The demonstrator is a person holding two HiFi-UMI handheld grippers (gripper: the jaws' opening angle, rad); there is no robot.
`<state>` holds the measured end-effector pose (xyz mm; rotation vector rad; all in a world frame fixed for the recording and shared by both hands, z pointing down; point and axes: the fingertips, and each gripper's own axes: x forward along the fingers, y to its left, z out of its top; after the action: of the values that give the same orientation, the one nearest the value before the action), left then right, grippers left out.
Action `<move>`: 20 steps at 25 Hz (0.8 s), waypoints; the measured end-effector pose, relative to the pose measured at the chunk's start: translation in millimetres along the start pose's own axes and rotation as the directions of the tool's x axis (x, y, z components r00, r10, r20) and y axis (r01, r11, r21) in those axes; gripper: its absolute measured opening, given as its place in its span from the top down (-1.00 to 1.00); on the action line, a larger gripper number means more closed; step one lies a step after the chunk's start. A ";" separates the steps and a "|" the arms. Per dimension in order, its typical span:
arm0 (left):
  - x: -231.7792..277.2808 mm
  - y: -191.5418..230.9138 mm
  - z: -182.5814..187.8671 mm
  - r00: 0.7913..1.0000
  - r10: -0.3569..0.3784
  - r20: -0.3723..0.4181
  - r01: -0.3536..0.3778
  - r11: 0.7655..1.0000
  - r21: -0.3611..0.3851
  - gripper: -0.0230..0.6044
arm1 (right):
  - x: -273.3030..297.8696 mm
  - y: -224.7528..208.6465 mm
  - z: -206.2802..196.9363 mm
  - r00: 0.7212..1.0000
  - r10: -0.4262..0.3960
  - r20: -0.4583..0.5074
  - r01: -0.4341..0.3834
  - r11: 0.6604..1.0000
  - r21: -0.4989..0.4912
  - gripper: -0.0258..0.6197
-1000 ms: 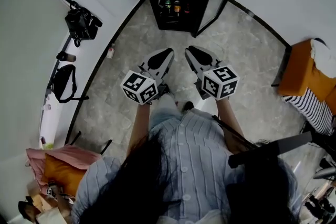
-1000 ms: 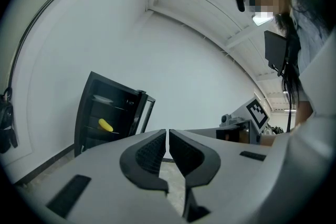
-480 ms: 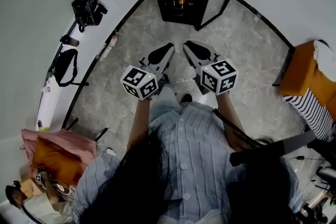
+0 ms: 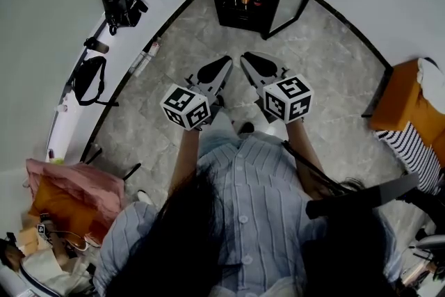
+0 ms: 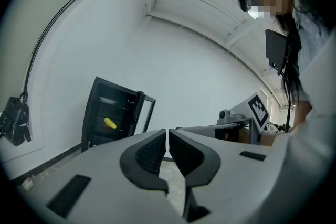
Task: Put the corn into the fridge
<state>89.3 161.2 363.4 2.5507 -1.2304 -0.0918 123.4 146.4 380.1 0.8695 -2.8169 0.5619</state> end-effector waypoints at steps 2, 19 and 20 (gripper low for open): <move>-0.6 -0.3 -0.9 1.000 0.002 0.000 -0.002 1.000 0.001 0.90 | 0.4 0.6 -1.0 1.000 0.001 -0.003 -0.001 1.000 -0.007 0.77; 5.1 5.5 3.3 1.000 -0.007 -0.009 0.007 1.000 0.019 0.90 | 7.7 -5.8 0.6 1.000 -0.006 -0.011 0.006 1.000 -0.002 0.78; 4.9 6.3 3.7 1.000 -0.006 -0.009 0.006 1.000 0.019 0.90 | 8.2 -6.0 0.9 1.000 -0.006 -0.011 0.006 1.000 -0.001 0.78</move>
<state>86.9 152.9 362.1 2.5688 -1.2258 -0.0706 119.9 137.3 383.1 0.8721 -2.8033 0.5619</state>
